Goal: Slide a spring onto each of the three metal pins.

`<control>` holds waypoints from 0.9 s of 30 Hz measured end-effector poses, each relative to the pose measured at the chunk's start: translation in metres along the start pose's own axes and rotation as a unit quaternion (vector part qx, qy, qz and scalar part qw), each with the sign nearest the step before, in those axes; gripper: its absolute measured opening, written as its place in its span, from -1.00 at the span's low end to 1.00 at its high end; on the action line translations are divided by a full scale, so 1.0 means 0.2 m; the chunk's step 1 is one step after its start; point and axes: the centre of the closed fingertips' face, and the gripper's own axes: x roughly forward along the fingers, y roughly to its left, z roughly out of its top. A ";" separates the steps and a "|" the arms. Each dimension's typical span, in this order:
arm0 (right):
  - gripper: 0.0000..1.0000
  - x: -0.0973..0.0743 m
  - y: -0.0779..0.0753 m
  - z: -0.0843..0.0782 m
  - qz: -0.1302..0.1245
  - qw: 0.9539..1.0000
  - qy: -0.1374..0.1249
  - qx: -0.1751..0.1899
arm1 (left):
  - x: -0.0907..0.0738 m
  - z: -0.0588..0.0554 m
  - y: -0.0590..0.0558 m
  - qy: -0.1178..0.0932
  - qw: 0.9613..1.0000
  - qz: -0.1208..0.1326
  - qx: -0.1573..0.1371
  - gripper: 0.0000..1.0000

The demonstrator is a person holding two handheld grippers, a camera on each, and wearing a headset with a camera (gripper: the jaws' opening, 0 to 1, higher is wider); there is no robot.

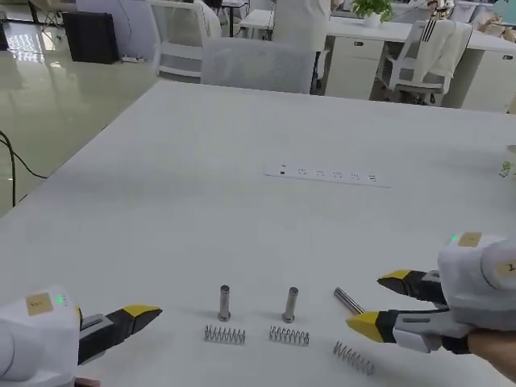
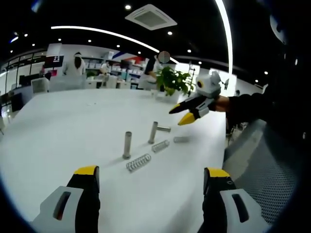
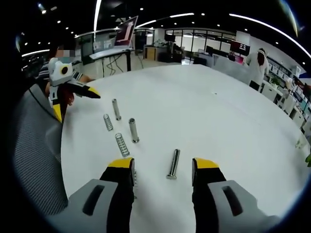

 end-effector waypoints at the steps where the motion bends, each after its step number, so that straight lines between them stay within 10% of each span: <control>1: -0.14 0.01 0.00 0.00 0.000 1.000 0.006 -0.001 | 0.00 0.00 0.00 0.000 1.000 0.000 0.000 0.70; 27: -0.71 0.23 -0.11 -0.02 -0.025 0.994 0.099 0.027 | -0.01 0.00 0.01 -0.002 1.000 0.002 -0.002 0.65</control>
